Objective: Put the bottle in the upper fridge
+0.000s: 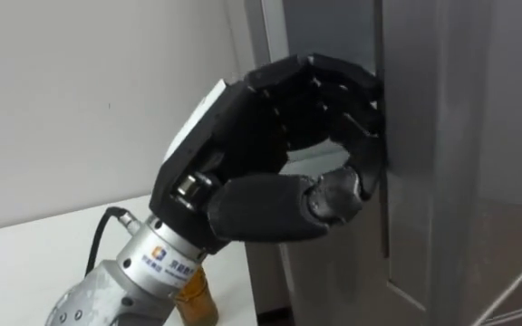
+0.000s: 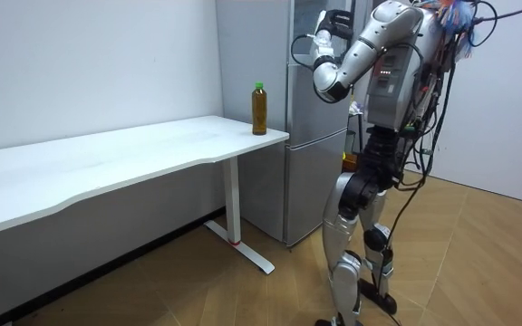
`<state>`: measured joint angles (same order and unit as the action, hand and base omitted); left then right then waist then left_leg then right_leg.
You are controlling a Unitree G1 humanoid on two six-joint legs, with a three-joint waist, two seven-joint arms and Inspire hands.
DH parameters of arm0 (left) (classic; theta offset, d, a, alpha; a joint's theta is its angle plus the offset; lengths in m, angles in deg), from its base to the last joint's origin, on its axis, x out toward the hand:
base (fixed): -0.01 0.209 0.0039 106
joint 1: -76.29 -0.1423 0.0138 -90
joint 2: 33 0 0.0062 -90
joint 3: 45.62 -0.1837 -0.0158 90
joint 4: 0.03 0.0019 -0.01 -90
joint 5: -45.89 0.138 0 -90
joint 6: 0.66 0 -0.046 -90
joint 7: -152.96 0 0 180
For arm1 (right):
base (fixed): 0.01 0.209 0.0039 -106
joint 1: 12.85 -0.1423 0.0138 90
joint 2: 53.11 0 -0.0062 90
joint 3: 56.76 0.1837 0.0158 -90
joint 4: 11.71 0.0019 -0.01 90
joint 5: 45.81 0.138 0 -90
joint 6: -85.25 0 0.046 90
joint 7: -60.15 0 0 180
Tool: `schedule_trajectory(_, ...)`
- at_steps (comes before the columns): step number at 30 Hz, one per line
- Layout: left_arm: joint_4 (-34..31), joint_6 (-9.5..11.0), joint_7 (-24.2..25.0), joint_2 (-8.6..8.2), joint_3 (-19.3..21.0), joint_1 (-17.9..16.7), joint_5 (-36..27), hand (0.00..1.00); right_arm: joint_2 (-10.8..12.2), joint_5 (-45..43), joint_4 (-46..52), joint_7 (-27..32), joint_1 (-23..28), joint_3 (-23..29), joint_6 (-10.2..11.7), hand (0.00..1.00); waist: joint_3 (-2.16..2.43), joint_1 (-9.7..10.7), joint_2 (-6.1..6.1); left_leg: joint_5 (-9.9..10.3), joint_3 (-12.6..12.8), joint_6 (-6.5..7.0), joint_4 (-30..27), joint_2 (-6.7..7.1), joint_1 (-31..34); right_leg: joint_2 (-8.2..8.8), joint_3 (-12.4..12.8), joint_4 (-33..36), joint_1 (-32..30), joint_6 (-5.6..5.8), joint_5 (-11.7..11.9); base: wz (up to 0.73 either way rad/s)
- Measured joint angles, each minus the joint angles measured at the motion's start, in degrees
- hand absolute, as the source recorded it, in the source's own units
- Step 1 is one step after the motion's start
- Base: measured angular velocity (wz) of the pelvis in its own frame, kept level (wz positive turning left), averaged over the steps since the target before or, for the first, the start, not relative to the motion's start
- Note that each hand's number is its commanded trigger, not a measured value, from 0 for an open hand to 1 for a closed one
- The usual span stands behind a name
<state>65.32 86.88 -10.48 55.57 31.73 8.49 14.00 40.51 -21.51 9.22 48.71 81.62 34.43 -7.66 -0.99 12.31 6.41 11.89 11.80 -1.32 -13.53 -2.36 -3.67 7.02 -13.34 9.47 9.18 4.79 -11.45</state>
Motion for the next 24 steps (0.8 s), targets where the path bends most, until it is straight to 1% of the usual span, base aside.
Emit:
schedule_trajectory(1,0.00,0.00,1.11,0.01,-0.25,0.00,0.02,0.00,0.01,0.02,-0.03,0.03,0.02,0.00,0.43,0.00,-0.01,0.00,-0.06,-0.01,0.13,0.01,-0.02,0.00,-0.02,0.00,0.21,-0.07,-0.04,0.00,0.00,-0.04)
schedule_trajectory(6,-0.01,0.03,4.09,0.01,-1.56,-0.01,0.09,0.00,0.13,0.17,-0.27,0.07,0.06,-0.07,0.91,0.00,0.05,0.07,-0.27,-0.01,0.56,0.02,-0.01,0.00,-0.25,0.00,0.64,-0.10,-0.05,0.00,0.00,-0.04)
schedule_trajectory(13,0.00,-0.08,7.34,0.21,-2.10,-0.01,0.07,0.00,0.15,0.16,-0.30,0.04,0.11,-0.05,1.02,0.00,0.04,0.10,-0.33,-0.01,0.65,0.02,0.08,-0.01,-0.31,0.00,0.70,-0.39,0.00,0.00,0.00,0.00)
schedule_trajectory(17,0.00,-0.16,8.07,0.60,-2.70,-0.01,0.09,0.00,0.17,0.18,-0.30,0.03,0.13,-0.05,1.04,0.00,0.06,0.12,-0.42,-0.01,0.70,0.01,0.14,-0.01,-0.26,-0.01,0.75,-0.60,0.00,-0.01,0.01,0.00)
schedule_trajectory(20,-0.01,-0.13,8.46,0.37,-3.39,0.01,0.27,0.00,0.16,0.17,-0.30,0.01,-0.08,-0.57,1.04,0.00,0.02,0.13,-0.68,-0.01,0.78,0.01,0.11,-0.01,-0.15,-0.02,0.92,-0.61,-0.17,-0.01,0.01,0.00)
schedule_trajectory(24,0.00,-0.12,8.87,0.10,-4.09,0.01,0.06,0.00,0.10,0.16,-0.09,-0.10,-0.18,-1.99,1.06,0.00,0.11,0.13,-1.06,0.00,1.54,0.00,0.10,-0.10,-0.11,-0.03,1.78,-0.57,-0.59,-0.04,0.03,-0.09)
